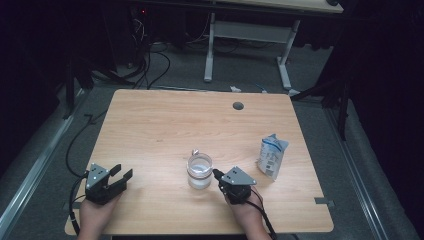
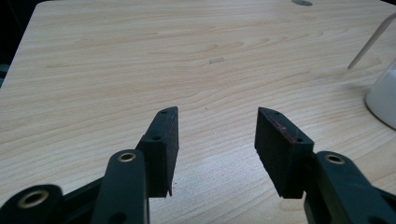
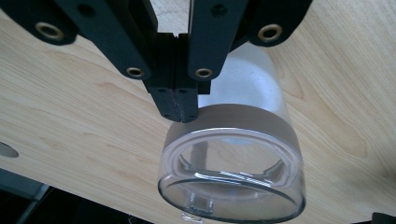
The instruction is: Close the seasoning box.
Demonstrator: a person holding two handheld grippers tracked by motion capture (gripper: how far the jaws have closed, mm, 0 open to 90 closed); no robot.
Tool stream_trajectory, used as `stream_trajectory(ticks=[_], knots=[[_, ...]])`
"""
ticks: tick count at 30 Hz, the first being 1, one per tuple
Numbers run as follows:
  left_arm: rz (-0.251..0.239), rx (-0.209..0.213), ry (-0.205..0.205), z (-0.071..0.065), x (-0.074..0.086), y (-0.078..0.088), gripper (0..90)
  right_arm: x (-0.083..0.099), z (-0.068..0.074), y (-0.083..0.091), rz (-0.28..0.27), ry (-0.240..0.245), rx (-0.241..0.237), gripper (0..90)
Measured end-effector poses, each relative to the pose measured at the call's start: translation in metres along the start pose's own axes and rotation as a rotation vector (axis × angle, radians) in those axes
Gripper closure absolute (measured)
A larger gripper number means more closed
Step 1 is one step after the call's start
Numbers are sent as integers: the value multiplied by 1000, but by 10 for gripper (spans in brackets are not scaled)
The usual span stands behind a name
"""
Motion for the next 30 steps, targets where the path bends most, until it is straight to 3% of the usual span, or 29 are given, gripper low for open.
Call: stream_trajectory(ticks=[18, 26, 30], knots=[[2, -2, 0, 2, 1, 1, 500, -7, 25, -4, -14, 41, -45, 900], [3, -3, 0, 2, 1, 1, 500, -8, 26, -4, -18, 48, -49, 890], [3, -3, -2, 3, 1, 2, 500, -7, 23, -4, -12, 43, -38, 838]])
Point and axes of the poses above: each handheld gripper's, and its own axes: y roughly backward along the jaws, x roughly out of its underside, z roughly to its left, the point moved 6 cm from there along -y, roughly forward along the jaws, and after that the axes turned 6 degrees about x, right-handed, at the moved point
